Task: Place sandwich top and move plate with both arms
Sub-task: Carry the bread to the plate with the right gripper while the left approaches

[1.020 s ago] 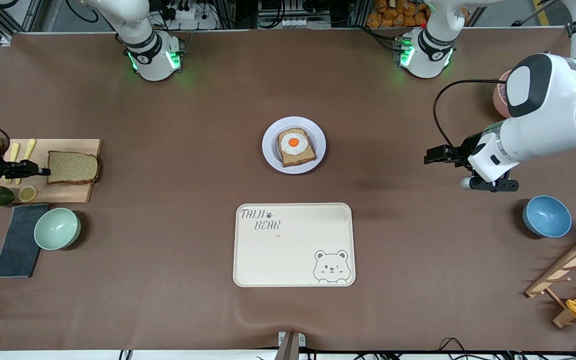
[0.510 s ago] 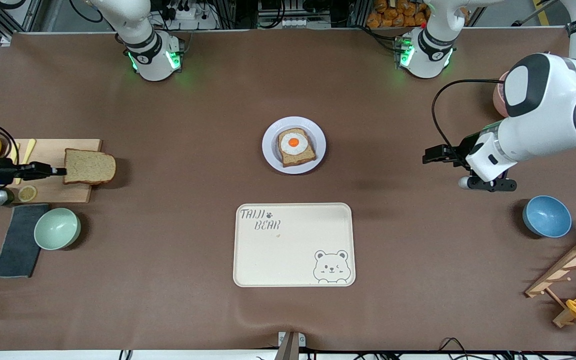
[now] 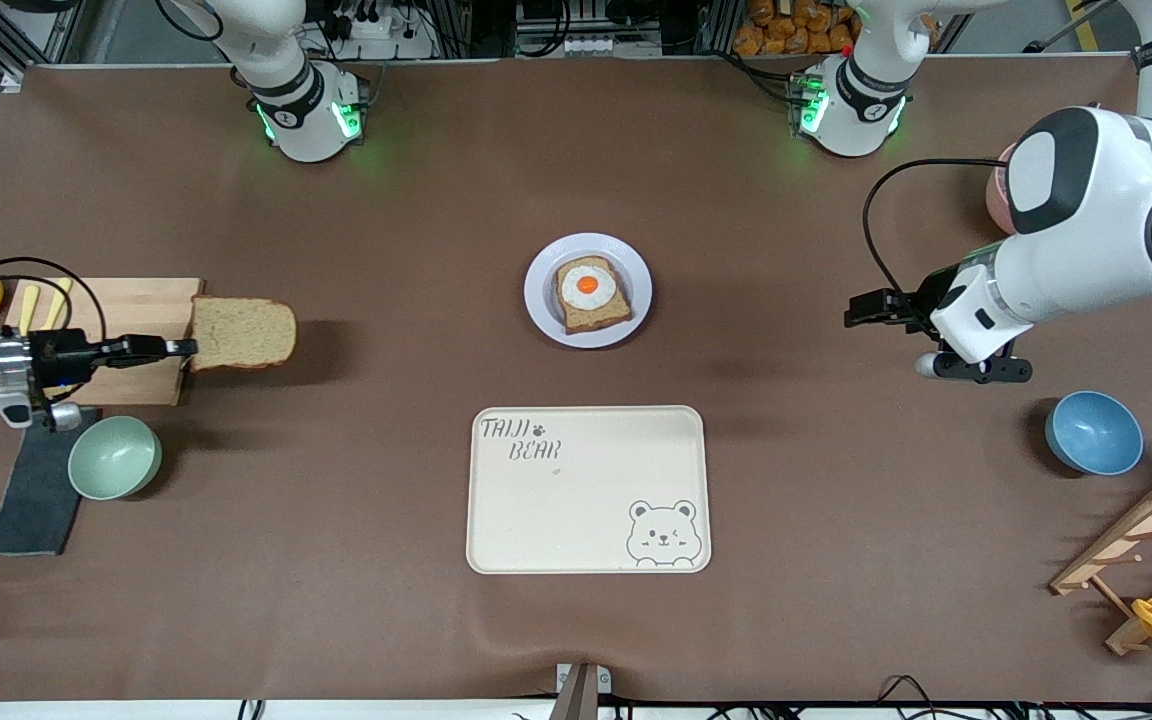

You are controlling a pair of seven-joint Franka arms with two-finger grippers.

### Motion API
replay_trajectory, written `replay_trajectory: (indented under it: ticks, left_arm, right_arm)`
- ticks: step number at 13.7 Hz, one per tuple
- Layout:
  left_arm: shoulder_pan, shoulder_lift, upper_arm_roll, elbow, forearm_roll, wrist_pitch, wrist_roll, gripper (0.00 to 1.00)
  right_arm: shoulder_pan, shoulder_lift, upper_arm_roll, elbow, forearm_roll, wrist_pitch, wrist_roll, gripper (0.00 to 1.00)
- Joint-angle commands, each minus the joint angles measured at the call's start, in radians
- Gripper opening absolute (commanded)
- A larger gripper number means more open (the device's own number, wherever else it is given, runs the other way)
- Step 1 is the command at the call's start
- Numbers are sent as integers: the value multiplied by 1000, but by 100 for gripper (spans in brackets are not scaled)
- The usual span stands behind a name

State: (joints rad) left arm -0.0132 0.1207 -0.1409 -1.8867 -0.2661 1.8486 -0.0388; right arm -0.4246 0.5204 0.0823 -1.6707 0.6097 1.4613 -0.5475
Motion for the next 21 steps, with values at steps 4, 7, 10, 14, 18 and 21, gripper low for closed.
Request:
replay_trajectory:
  ticks: [4,7,10,14,18,21]
  left_arm:
    - [-1,-7,-3,-11,-16,14,-15,100]
    - [-1,-7,-3,-9,-16,14,-15,100]
    - [-1,-7,-3,-11,-16,14,-15,100]
    - [-1,-7,-3,-11,-16,14,-15,100]
    - [-2,-6,-3,-11,-16,15,-15,100]
    - [-2,-4,-3,-11,-16,15,-15,100]
  right_arm:
    - [160,-118,-10,-242,209,135,21,0]
    - [300,-181,-10,-377,359,288,21,0]
    - [415,-186,-10,-435,493,396,21,0]
    - [567,-188,-10,-472,640,483,21,0]
    - [679,-184,-10,-506,757,551,12,0]
    - [779,-183,-10,-537,829,628,8,0]
